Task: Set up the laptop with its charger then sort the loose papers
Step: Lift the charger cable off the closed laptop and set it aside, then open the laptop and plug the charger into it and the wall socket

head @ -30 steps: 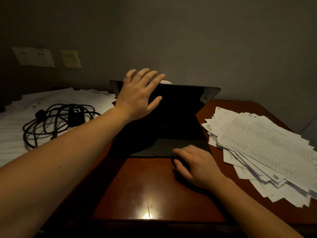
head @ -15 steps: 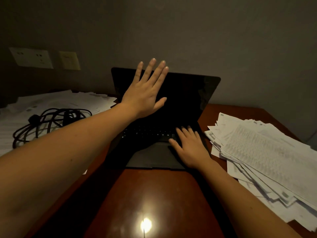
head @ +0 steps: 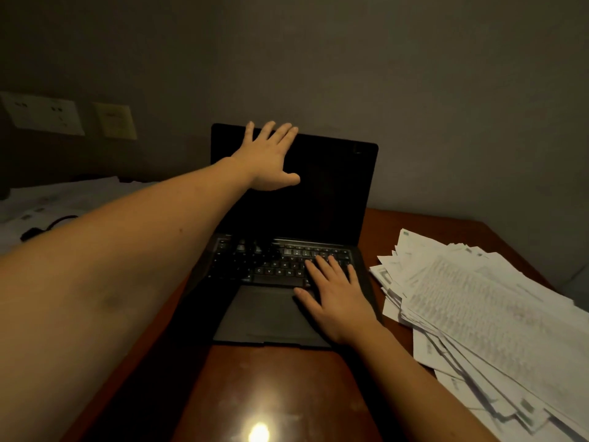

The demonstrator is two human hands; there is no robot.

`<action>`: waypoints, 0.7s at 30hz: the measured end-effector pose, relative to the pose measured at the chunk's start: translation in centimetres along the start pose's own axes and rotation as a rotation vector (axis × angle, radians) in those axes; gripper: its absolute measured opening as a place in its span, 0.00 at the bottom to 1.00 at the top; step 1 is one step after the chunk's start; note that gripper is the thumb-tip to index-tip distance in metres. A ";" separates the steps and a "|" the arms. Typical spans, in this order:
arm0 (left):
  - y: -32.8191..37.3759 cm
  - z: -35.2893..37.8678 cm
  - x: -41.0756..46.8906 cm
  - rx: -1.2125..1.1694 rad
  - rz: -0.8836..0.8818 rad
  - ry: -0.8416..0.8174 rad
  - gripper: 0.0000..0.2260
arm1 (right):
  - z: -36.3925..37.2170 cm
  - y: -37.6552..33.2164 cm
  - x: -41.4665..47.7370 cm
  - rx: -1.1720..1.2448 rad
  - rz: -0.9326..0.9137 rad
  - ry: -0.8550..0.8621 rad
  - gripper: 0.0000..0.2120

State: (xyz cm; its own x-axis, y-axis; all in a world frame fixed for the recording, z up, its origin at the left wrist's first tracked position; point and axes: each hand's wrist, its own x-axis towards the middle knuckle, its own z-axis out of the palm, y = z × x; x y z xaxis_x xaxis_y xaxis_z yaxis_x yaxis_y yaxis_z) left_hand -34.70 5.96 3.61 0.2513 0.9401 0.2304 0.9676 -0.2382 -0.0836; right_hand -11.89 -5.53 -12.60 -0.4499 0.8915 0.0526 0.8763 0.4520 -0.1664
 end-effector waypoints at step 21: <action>-0.3 1.6 -9.1 -0.013 -0.092 -0.124 0.37 | -0.3 -0.4 -0.1 -0.006 0.004 -0.035 0.42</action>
State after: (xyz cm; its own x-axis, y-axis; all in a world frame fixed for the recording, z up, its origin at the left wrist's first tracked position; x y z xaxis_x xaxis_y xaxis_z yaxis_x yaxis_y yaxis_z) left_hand -37.32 -2.09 -0.05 0.1573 0.9808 0.1151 0.9869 -0.1519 -0.0549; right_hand -12.17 -5.76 -12.22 -0.4523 0.8917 0.0169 0.8790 0.4489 -0.1610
